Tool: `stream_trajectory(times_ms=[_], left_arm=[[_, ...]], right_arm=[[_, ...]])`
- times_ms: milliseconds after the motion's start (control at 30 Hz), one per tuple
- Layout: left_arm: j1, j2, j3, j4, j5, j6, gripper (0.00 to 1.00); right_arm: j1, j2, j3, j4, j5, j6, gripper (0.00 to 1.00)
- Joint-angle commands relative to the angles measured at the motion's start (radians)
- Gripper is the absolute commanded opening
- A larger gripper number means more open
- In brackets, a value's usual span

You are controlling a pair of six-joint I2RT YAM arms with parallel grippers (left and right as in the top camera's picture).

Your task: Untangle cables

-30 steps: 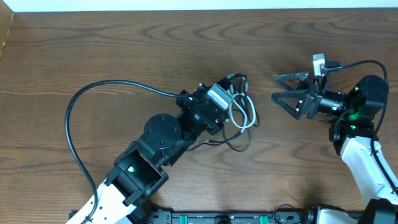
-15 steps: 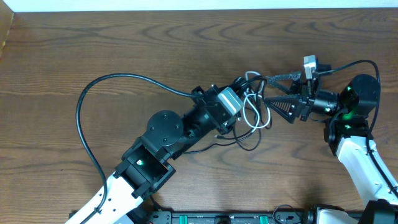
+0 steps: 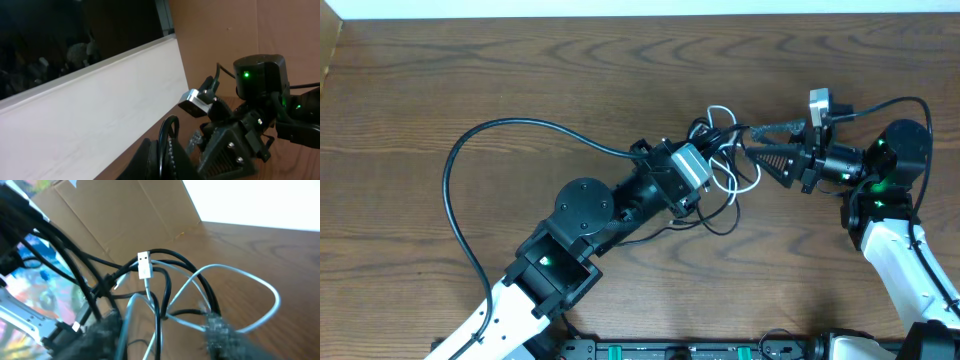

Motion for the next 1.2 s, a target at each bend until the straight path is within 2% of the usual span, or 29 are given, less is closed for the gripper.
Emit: stream_trajectory(times_ms=[0, 133, 267, 400, 700, 1000, 1167], left_arm=[[0.005, -0.004, 0.026, 0.017, -0.003, -0.006, 0.07], [0.005, -0.004, 0.026, 0.017, -0.057, -0.006, 0.08], [0.004, -0.005, 0.026, 0.017, -0.085, -0.005, 0.08], [0.004, -0.005, 0.026, 0.016, -0.154, -0.005, 0.07], [0.004, -0.005, 0.026, -0.007, -0.439, -0.006, 0.08], [0.004, -0.028, 0.026, -0.066, -0.779, -0.006, 0.08], [0.004, -0.056, 0.026, -0.101, -0.807, -0.006, 0.08]], right_arm=[[0.004, 0.006, -0.002, 0.0, -0.009, -0.011, 0.39], [0.004, 0.006, -0.002, 0.0, -0.051, -0.045, 0.29], [0.004, 0.006, -0.002, 0.0, -0.061, -0.051, 0.12], [0.003, 0.006, -0.002, -0.001, -0.056, -0.051, 0.01], [-0.011, 0.006, -0.002, -0.035, -0.005, -0.05, 0.01], [-0.089, 0.006, -0.002, -0.36, 0.27, -0.052, 0.01], [-0.129, 0.006, -0.002, -0.47, 0.328, -0.089, 0.01]])
